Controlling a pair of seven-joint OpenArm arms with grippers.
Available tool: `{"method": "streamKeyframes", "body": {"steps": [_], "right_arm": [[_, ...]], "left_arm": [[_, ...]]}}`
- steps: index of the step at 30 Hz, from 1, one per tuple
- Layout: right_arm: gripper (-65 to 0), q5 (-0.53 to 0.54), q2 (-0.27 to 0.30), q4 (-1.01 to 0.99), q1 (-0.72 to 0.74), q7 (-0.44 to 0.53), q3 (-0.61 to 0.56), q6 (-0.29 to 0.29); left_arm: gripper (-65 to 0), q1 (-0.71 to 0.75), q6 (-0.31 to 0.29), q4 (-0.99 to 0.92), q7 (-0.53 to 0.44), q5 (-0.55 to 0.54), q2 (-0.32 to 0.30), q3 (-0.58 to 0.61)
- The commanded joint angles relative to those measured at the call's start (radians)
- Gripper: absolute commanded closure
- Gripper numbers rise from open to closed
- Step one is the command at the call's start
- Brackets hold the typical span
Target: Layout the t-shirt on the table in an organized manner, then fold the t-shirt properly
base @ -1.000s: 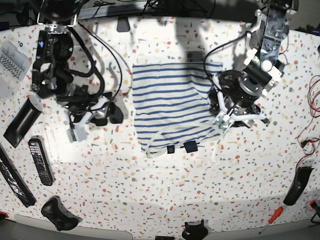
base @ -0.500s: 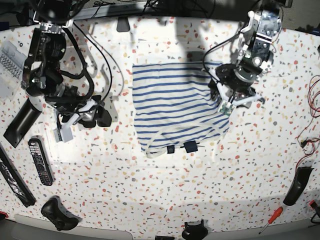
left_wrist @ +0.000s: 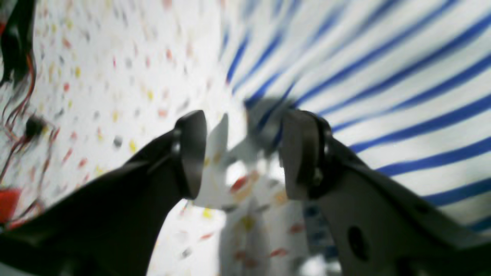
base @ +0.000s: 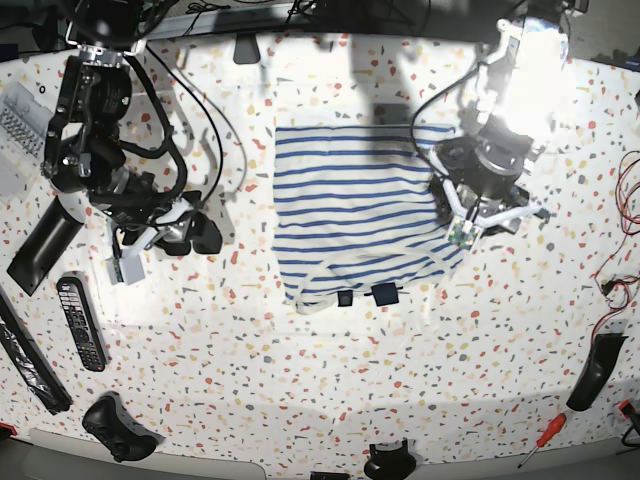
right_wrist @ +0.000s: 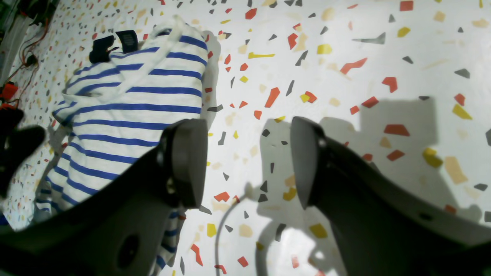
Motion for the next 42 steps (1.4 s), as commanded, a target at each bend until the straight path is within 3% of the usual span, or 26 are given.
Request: {"method": "streamKeyframes", "body": {"steps": [1,4,6,11,17,24,29,42], "right_arm": [[-33.2,0.018,0.011,0.022,0.016,0.023,0.003,0.013],[-33.2,0.018,0.011,0.022,0.016,0.018,0.003,0.013],[-33.2,0.018,0.011,0.022,0.016,0.002,0.003,0.013],[-33.1,0.018,0.011,0.062,-0.05,-0.024,0.004,0.013],[-33.2,0.019,0.01,0.22,-0.234,-0.013,0.068,0.013],[-33.1,0.197,0.01,0.379,-0.454,-0.046,0.22,0.013],[-33.2,0.228,0.01,0.462,-0.607,-0.061,0.268,0.013],[-33.2,0.228,0.011,0.554,-0.992,-0.113,0.272,0.013]], "left_arm": [[-29.0,-0.011,0.002,0.042,-0.027,-0.044,-0.013,-0.005],[-29.0,-0.011,0.002,0.089,-0.072,-0.236,-0.062,-0.005],[-29.0,-0.008,-0.002,0.111,-0.067,-0.298,-0.089,-0.005],[-29.0,0.064,-0.002,0.18,-0.059,-0.28,-0.101,-0.052],[-29.0,0.216,-0.002,0.234,-0.076,-0.293,-0.1,-0.243],[-29.0,0.427,-0.153,0.3,-0.066,-0.377,-0.101,-0.441],[-29.0,0.581,-0.164,0.363,-0.038,-0.389,-0.101,-0.536],[-29.0,0.923,-0.181,0.375,-0.039,-0.384,-0.101,-0.562]]}}
